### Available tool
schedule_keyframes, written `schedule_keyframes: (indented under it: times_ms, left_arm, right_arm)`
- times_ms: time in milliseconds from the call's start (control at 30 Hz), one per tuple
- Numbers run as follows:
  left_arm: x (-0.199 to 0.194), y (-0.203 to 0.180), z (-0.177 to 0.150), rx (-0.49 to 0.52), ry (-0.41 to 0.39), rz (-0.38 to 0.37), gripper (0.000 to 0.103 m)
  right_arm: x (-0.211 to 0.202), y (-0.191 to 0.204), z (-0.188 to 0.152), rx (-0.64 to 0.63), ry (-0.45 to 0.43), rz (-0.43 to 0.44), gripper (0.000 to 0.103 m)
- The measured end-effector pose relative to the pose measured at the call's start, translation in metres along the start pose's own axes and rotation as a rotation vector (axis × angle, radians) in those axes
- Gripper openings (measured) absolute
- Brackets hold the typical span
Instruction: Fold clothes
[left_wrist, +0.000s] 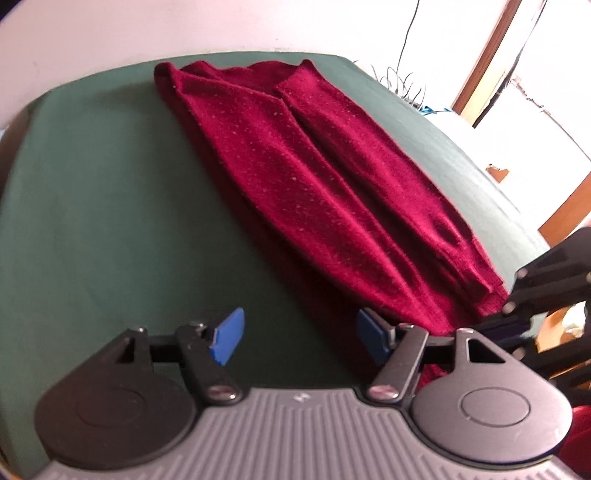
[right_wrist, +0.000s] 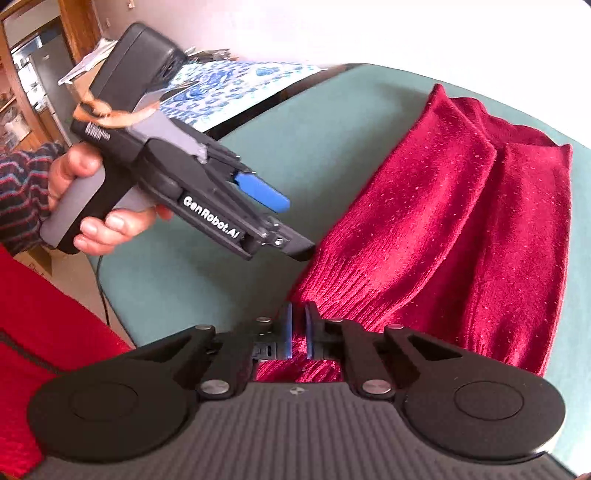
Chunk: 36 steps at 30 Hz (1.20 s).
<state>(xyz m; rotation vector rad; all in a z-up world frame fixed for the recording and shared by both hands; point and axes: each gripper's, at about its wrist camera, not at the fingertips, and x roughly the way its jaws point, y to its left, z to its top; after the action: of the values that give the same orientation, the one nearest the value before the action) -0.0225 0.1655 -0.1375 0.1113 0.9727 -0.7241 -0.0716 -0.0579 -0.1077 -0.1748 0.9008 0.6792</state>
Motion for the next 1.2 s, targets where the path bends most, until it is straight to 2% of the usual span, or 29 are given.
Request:
schedule_keyframes:
  times_ms: [100,167,267,300,400,533,633,667,833,900,967,1033,1133,1200]
  left_arm:
    - [0.007,-0.003,-0.002,0.011,0.019,0.011,0.07]
    - [0.009,-0.003,-0.005,0.008,0.032,0.009,0.07]
    - [0.008,-0.004,-0.009,0.011,0.04,0.023,0.071]
    - [0.007,-0.004,-0.01,0.008,0.04,0.022,0.071]
    - [0.003,-0.004,-0.009,-0.01,0.019,0.018,0.078]
    - [0.003,-0.007,-0.007,-0.049,0.0,-0.015,0.079]
    - [0.008,-0.013,-0.007,-0.07,0.006,-0.052,0.069]
    - [0.01,-0.014,-0.007,-0.085,0.012,-0.068,0.065]
    - [0.02,-0.018,-0.008,-0.152,0.039,-0.081,0.064]
    - [0.02,-0.02,-0.007,-0.178,0.031,-0.07,0.063]
    - [0.02,-0.022,-0.006,-0.196,0.027,-0.061,0.053]
    - [0.018,-0.023,-0.004,-0.222,0.027,-0.069,0.054]
    - [0.012,-0.025,-0.001,-0.258,-0.008,-0.083,0.062]
    - [0.013,-0.026,0.0,-0.27,-0.008,-0.071,0.061]
  right_arm:
    - [0.009,0.008,-0.008,-0.018,0.021,0.0,0.008]
    - [0.02,0.013,-0.016,-0.061,0.062,-0.045,0.008]
    - [0.021,0.013,-0.021,-0.054,0.075,-0.03,0.016]
    - [0.016,0.01,-0.019,-0.023,0.074,0.0,0.02]
    - [-0.01,-0.012,-0.017,0.122,-0.018,0.028,0.02]
    - [-0.018,-0.048,-0.026,0.327,-0.059,-0.116,0.02]
    - [-0.01,-0.066,-0.037,0.481,-0.068,-0.146,0.02]
    - [-0.008,-0.069,-0.041,0.523,-0.079,-0.137,0.02]
    - [0.008,-0.08,-0.05,0.661,-0.087,-0.013,0.02]
    - [0.014,-0.084,-0.042,0.652,-0.066,0.015,0.02]
    - [0.016,-0.087,-0.036,0.619,-0.053,0.031,0.02]
    - [0.016,-0.089,-0.032,0.596,-0.051,0.056,0.017]
    - [0.016,-0.092,-0.028,0.554,-0.051,0.089,0.017]
    - [0.018,-0.093,-0.028,0.541,-0.04,0.106,0.017]
